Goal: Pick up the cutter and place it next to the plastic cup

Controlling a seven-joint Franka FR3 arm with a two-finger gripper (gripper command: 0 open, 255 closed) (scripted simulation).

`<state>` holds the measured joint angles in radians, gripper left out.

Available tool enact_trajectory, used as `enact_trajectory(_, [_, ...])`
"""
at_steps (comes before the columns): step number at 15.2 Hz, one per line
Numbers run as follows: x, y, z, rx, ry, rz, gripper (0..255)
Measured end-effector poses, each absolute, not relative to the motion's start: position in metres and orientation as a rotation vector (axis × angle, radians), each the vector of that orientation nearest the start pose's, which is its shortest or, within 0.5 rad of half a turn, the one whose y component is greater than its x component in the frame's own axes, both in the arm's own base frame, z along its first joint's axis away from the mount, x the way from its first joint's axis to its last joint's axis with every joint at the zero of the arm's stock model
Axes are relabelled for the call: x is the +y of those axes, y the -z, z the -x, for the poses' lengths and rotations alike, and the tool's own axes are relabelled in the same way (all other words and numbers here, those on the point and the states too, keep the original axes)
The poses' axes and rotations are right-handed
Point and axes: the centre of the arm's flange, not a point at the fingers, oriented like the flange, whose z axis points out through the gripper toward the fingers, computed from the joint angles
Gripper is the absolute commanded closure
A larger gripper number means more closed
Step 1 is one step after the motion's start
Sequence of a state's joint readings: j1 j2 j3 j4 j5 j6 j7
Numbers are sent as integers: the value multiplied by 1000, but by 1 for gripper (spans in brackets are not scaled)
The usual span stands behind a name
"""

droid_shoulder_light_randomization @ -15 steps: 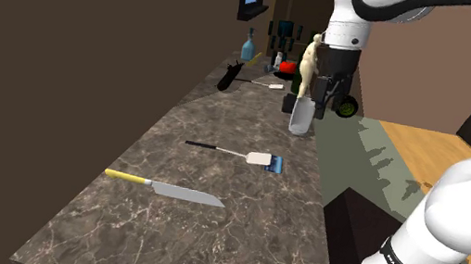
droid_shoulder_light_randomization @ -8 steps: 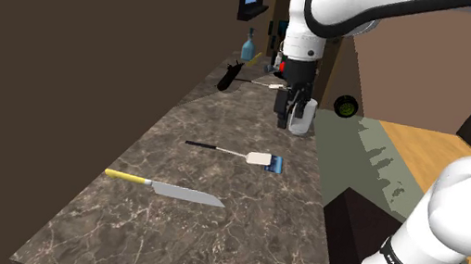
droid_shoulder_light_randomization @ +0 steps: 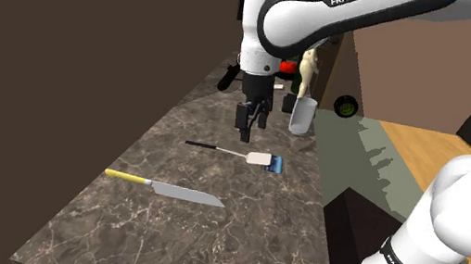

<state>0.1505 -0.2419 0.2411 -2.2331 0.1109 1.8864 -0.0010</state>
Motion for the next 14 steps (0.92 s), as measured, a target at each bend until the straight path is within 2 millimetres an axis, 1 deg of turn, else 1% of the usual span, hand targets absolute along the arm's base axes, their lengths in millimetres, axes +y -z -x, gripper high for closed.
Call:
enact_trajectory(2, [211, -448, -439, -584, -180, 3060, 0])
enact_trajectory(7, [275, -423, -458, -719, -175, 3040, 0])
enact_trajectory(8, [288, -419, -459, -746, -175, 3036, 0])
enact_trajectory(11, [322, -405, -473, -826, -171, 3020, 0])
enact_trajectory(13, [344, -395, -473, -879, -170, 3009, 0])
enact_trajectory(14, [360, -392, -475, -906, -168, 3003, 0])
